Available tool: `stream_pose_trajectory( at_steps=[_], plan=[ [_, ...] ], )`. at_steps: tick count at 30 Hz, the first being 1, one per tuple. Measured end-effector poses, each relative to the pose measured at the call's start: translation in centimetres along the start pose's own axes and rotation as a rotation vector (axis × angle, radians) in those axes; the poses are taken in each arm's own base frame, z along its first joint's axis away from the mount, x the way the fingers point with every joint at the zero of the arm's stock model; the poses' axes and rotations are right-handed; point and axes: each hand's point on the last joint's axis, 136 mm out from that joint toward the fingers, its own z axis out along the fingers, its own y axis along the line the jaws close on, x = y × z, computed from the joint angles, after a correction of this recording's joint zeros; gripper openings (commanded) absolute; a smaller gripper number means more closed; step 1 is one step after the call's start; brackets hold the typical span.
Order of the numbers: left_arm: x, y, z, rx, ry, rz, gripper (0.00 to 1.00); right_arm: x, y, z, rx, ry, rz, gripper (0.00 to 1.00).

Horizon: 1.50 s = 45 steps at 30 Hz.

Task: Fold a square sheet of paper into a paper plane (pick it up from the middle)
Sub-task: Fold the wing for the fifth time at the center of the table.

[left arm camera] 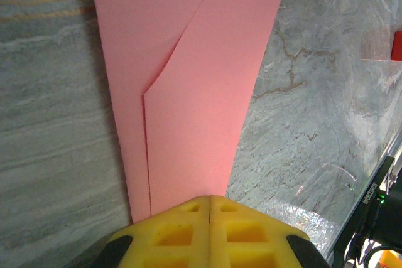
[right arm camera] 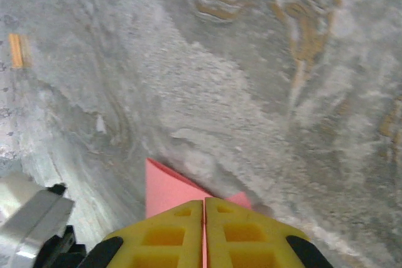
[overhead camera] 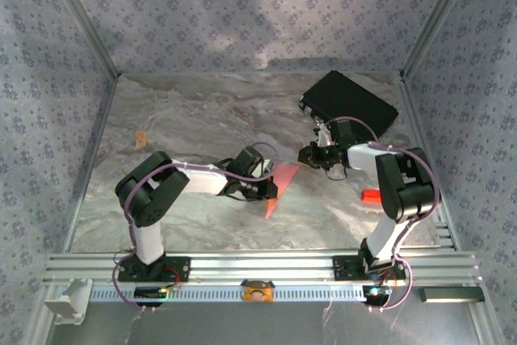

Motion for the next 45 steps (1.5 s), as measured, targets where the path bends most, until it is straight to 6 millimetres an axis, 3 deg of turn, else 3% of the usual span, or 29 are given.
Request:
stream_pose_trajectory(
  at_steps=[3,9,15,22,30,37,45],
  plan=[
    [0.0,0.0,0.0,0.000,0.000,0.000,0.00,0.7,1.4,0.2,-0.019,0.007,-0.034,0.11],
    [0.0,0.0,0.0,0.000,0.000,-0.002,0.00,4.4,3.0,2.0,-0.032,0.099,-0.062,0.07],
    [0.1,-0.2,0.0,-0.012,0.012,-0.007,0.02,6.7,1.0,3.3,0.031,0.152,-0.020,0.01],
    [0.0,-0.8,-0.3,-0.030,0.023,-0.011,0.08,6.6,0.9,3.3,0.024,0.147,-0.003,0.00],
    [-2.6,-4.1,-0.2,0.026,-0.011,0.023,0.09,6.4,0.8,3.4,0.020,0.135,0.011,0.00],
    [-1.4,-1.7,1.4,-0.023,0.043,-0.015,0.08,6.4,0.8,3.4,0.015,0.128,0.007,0.00],
    [0.1,-1.1,0.9,-0.032,0.062,-0.001,0.11,6.4,0.7,3.4,0.014,0.126,0.011,0.00]
  ],
)
